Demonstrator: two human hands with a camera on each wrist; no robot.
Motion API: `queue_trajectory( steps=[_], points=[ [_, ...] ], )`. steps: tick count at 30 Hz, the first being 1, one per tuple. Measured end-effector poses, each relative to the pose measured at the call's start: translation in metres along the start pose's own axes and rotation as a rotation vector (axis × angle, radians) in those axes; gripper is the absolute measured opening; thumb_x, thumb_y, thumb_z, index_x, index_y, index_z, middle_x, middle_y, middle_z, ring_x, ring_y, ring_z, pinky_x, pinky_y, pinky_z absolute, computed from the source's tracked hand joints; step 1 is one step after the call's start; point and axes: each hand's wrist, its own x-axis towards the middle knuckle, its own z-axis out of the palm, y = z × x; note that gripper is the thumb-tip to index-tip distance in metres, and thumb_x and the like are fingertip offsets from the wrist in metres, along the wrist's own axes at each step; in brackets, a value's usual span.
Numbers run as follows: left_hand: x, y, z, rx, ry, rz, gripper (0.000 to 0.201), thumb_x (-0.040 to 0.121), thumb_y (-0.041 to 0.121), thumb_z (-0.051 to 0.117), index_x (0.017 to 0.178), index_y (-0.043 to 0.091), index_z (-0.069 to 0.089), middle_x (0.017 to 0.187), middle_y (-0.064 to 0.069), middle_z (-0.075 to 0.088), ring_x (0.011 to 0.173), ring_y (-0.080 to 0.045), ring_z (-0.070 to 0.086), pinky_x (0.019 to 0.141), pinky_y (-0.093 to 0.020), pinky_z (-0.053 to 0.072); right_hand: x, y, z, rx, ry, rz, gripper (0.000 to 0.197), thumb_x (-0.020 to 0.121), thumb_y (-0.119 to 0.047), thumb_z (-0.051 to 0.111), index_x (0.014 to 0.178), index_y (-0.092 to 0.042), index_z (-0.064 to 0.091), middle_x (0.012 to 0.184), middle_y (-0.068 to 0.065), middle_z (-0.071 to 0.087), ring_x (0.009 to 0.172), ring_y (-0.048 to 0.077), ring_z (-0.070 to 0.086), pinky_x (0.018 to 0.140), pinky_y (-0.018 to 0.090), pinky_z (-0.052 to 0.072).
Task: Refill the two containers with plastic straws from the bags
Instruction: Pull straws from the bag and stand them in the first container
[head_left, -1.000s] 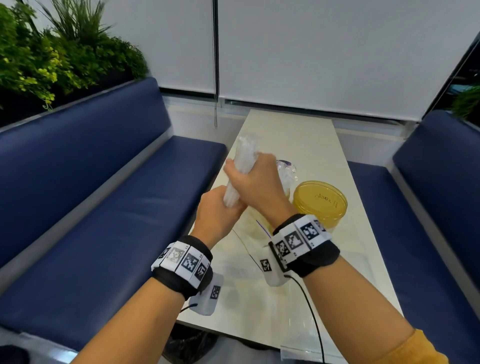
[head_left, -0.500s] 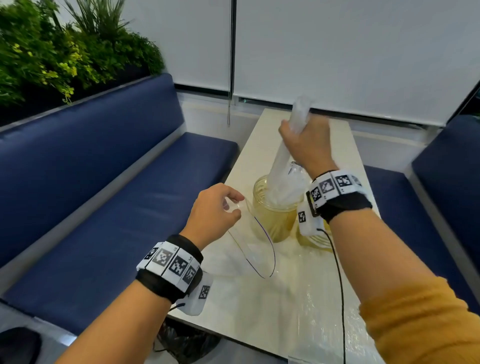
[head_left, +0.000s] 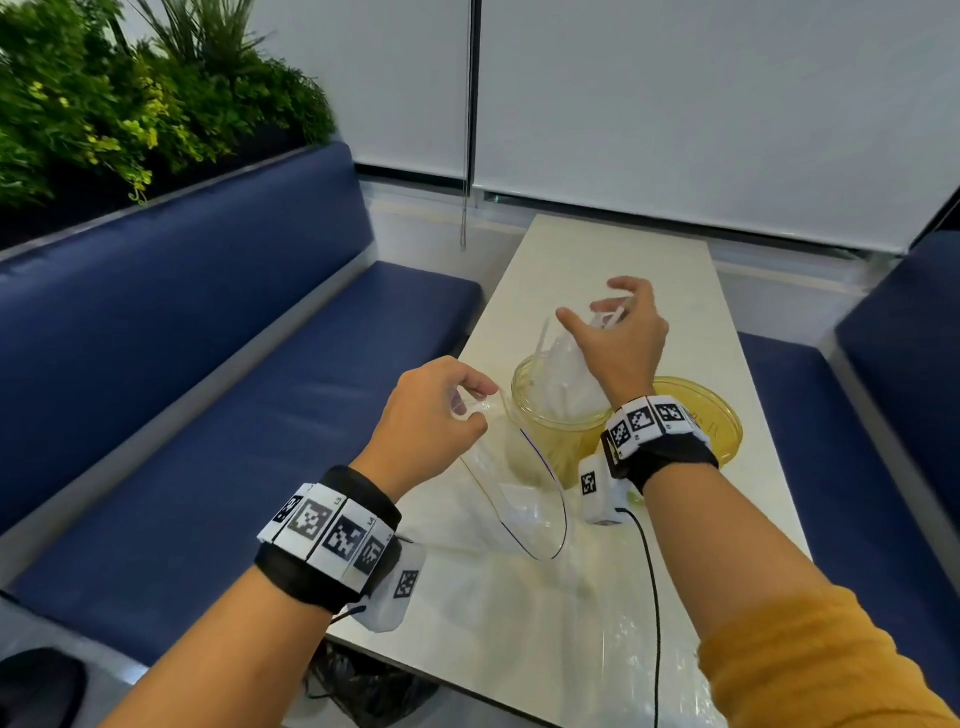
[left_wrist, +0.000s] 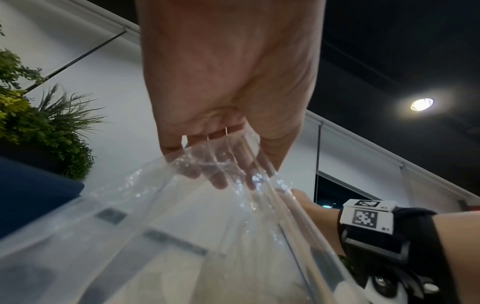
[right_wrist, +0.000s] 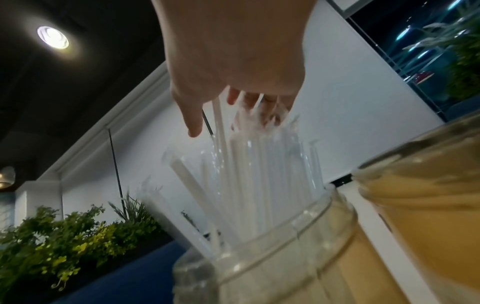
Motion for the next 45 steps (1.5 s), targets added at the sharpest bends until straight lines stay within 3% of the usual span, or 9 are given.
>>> queue_trajectory(
  steps=[5, 9, 14, 19, 22, 24, 28, 33, 45],
  points=[
    [0.002, 0.006, -0.004, 0.007, -0.016, 0.014, 0.031, 0.083, 0.009, 0.071, 0.108, 0.028, 0.071, 0.105, 0.012, 0.068, 0.095, -0.011, 0.067, 0.089, -0.037, 0.059, 0.009, 0.001, 0.005, -0.277, -0.159, -0.269, 0.037, 0.097, -0.040, 0.058, 0.128, -0.020, 0.063, 0.124, -0.001, 0.066, 0.119, 0.020, 0.055, 0.098, 0.038, 0.048],
    [0.004, 0.014, -0.009, 0.069, -0.095, 0.013, 0.043, 0.082, 0.002, 0.067, 0.118, 0.027, 0.067, 0.110, 0.014, 0.062, 0.096, -0.009, 0.064, 0.087, -0.029, 0.058, 0.001, 0.019, 0.015, -0.625, -0.520, -0.408, 0.042, 0.108, -0.029, 0.028, 0.113, -0.007, 0.063, 0.108, 0.011, 0.066, 0.109, 0.033, 0.060, 0.091, 0.042, 0.046],
    [0.004, 0.020, -0.013, 0.098, -0.193, 0.037, 0.059, 0.076, -0.003, 0.064, 0.128, 0.025, 0.062, 0.116, 0.015, 0.056, 0.101, -0.009, 0.061, 0.079, -0.017, 0.050, 0.004, 0.011, 0.011, -0.505, -0.395, -0.383, 0.054, 0.106, -0.048, 0.029, 0.147, -0.020, 0.051, 0.152, 0.008, 0.048, 0.145, 0.029, 0.036, 0.120, 0.047, 0.027],
    [0.001, 0.023, -0.010, 0.113, -0.290, 0.059, 0.071, 0.075, -0.003, 0.064, 0.139, 0.026, 0.052, 0.126, 0.017, 0.048, 0.110, -0.008, 0.056, 0.076, -0.011, 0.045, -0.015, 0.016, 0.006, -0.824, -0.668, -0.441, 0.055, 0.101, -0.058, 0.038, 0.138, -0.024, 0.061, 0.159, 0.005, 0.038, 0.152, 0.029, 0.020, 0.123, 0.050, 0.015],
    [-0.001, 0.024, -0.006, 0.094, -0.307, 0.050, 0.078, 0.075, -0.005, 0.065, 0.145, 0.024, 0.047, 0.135, 0.012, 0.046, 0.117, -0.012, 0.055, 0.083, -0.016, 0.047, -0.024, 0.006, -0.011, -0.588, -0.355, -0.459, 0.038, 0.099, -0.049, 0.051, 0.110, -0.023, 0.075, 0.134, 0.005, 0.060, 0.132, 0.027, 0.045, 0.110, 0.043, 0.034],
    [-0.002, 0.025, -0.003, 0.088, -0.306, 0.042, 0.081, 0.075, -0.005, 0.065, 0.147, 0.024, 0.043, 0.139, 0.010, 0.043, 0.121, -0.015, 0.054, 0.093, -0.028, 0.050, -0.031, -0.014, -0.026, -0.384, -0.168, -0.579, 0.032, 0.096, -0.040, 0.058, 0.076, -0.019, 0.071, 0.084, -0.003, 0.066, 0.083, 0.017, 0.058, 0.074, 0.030, 0.045],
    [0.000, 0.027, 0.003, 0.103, -0.288, 0.042, 0.085, 0.076, -0.006, 0.065, 0.152, 0.018, 0.037, 0.144, 0.005, 0.039, 0.129, -0.018, 0.048, 0.101, -0.032, 0.046, -0.054, -0.045, -0.047, -0.243, -0.554, -0.585, 0.047, 0.089, -0.024, 0.065, 0.046, -0.016, 0.049, 0.040, -0.006, 0.041, 0.040, 0.014, 0.037, 0.052, 0.017, 0.028],
    [-0.004, 0.029, 0.009, 0.097, -0.281, 0.056, 0.087, 0.078, -0.003, 0.073, 0.154, 0.014, 0.034, 0.149, 0.002, 0.036, 0.133, -0.021, 0.045, 0.100, -0.025, 0.045, -0.097, -0.037, -0.027, -0.407, -0.969, -0.451, 0.018, 0.086, -0.028, 0.070, 0.095, -0.017, 0.080, 0.085, -0.002, 0.077, 0.078, 0.012, 0.069, 0.076, 0.032, 0.057],
    [-0.017, 0.025, 0.003, 0.060, -0.238, 0.079, 0.087, 0.073, -0.011, 0.070, 0.150, 0.018, 0.040, 0.150, 0.005, 0.037, 0.129, -0.017, 0.047, 0.093, -0.018, 0.043, -0.131, -0.009, 0.019, -1.172, -1.055, -0.395, 0.053, 0.107, -0.047, 0.024, 0.135, -0.016, 0.055, 0.124, 0.009, 0.065, 0.113, 0.031, 0.063, 0.079, 0.037, 0.038]
  ],
)
